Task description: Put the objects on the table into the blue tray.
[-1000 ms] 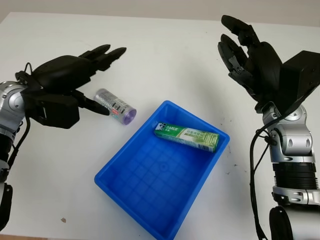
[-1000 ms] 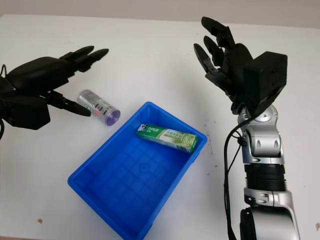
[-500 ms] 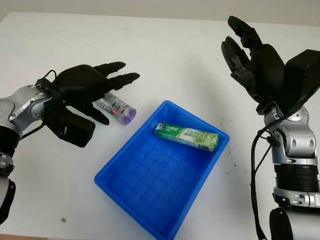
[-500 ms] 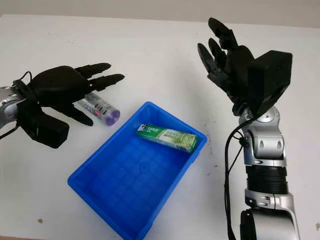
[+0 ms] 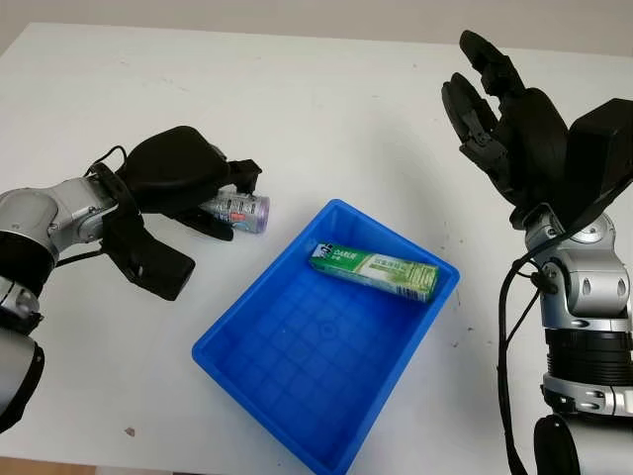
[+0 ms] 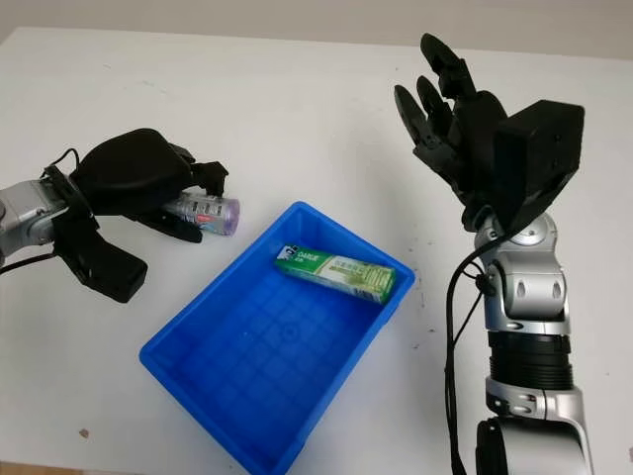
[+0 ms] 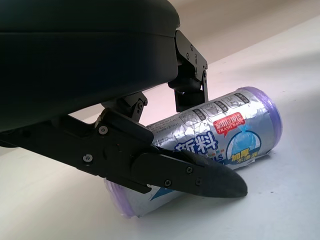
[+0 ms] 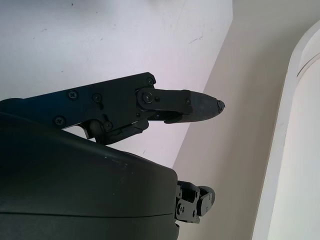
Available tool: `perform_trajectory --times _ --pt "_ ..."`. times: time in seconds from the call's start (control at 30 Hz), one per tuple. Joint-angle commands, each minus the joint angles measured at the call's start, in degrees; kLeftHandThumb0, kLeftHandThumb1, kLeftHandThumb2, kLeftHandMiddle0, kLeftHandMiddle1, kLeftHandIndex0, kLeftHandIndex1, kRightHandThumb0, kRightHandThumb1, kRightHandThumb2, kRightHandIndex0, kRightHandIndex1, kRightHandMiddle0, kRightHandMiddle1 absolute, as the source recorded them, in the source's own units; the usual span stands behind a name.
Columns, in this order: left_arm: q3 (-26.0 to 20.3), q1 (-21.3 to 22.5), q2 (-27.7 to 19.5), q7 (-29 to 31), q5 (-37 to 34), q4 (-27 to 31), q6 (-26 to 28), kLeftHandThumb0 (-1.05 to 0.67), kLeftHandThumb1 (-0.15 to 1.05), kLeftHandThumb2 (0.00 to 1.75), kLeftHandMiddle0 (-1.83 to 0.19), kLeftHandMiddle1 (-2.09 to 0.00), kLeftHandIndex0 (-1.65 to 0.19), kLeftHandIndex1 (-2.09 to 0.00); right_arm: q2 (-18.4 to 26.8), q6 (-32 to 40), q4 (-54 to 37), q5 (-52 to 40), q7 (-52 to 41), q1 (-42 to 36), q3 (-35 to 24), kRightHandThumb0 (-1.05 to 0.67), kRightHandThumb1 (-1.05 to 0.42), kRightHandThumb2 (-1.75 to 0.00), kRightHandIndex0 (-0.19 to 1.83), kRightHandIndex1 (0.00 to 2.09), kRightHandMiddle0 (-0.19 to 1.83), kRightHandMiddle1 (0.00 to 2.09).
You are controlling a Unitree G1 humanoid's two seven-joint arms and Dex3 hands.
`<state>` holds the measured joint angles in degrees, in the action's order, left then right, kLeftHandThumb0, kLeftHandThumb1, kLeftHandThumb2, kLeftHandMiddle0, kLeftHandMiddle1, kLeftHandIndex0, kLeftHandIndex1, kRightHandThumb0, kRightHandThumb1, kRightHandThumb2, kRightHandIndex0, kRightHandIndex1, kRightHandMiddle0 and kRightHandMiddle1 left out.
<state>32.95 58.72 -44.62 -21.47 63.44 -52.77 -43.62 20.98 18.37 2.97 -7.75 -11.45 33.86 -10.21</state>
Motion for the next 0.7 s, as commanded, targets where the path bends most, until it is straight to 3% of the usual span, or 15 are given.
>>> perform_trajectory --times 0.0,0.2,0.33,0.47,0.53,0.67 --pt "1.03 1.52 0.17 -0.41 0.20 -0.42 -0.08 -0.60 1.05 0.46 -1.30 -2.09 -0.47 -2.09 0.16 -0.51 -0.24 -0.12 0.01 -0.06 -0.37 -0.50 -1.05 -0.38 0.01 0.12 -0.09 0.34" --pt "0.24 1.78 -0.34 -2.38 -0.80 0.58 0.16 -0.59 1.05 0.48 -1.22 -2.09 -0.50 -2.09 0.11 -0.48 -0.39 0.07 0.07 -0.01 -0.20 -0.50 -1.05 -0.37 0.03 0.12 -0.09 0.37" --pt "-2.54 1.79 -0.75 -0.72 -5.42 1.92 -0.82 -0.57 1.05 0.44 -0.99 -2.09 -0.38 -2.09 0.18 -0.21 -0.49 0.10 0.08 -0.01 -0.18 -0.50 -1.05 -0.37 0.03 0.11 -0.09 0.37" --pt "-10.03 0.86 0.11 6.53 -19.83 5.35 -2.60 -0.60 1.05 0.49 -0.96 -2.09 -0.55 -2.09 0.25 -0.07 -0.57 0.46 0.24 -0.04 0.07 -0.49 -1.05 -0.37 0.04 0.11 -0.09 0.36" --pt "-14.55 -0.83 0.69 12.66 -29.60 9.36 -1.85 -0.58 1.05 0.46 -0.86 -2.09 -0.47 -2.09 0.28 0.08 -0.71 1.00 0.59 -0.11 0.35 -0.49 -1.05 -0.37 0.04 0.11 -0.09 0.36" --pt "-22.16 -6.43 1.33 26.18 -46.49 25.25 8.28 -0.49 1.05 0.37 -0.85 -2.09 -0.48 -2.09 -0.08 0.20 -0.79 1.19 0.82 -0.15 0.42 -0.50 -1.05 -0.36 0.05 0.11 -0.07 0.35"
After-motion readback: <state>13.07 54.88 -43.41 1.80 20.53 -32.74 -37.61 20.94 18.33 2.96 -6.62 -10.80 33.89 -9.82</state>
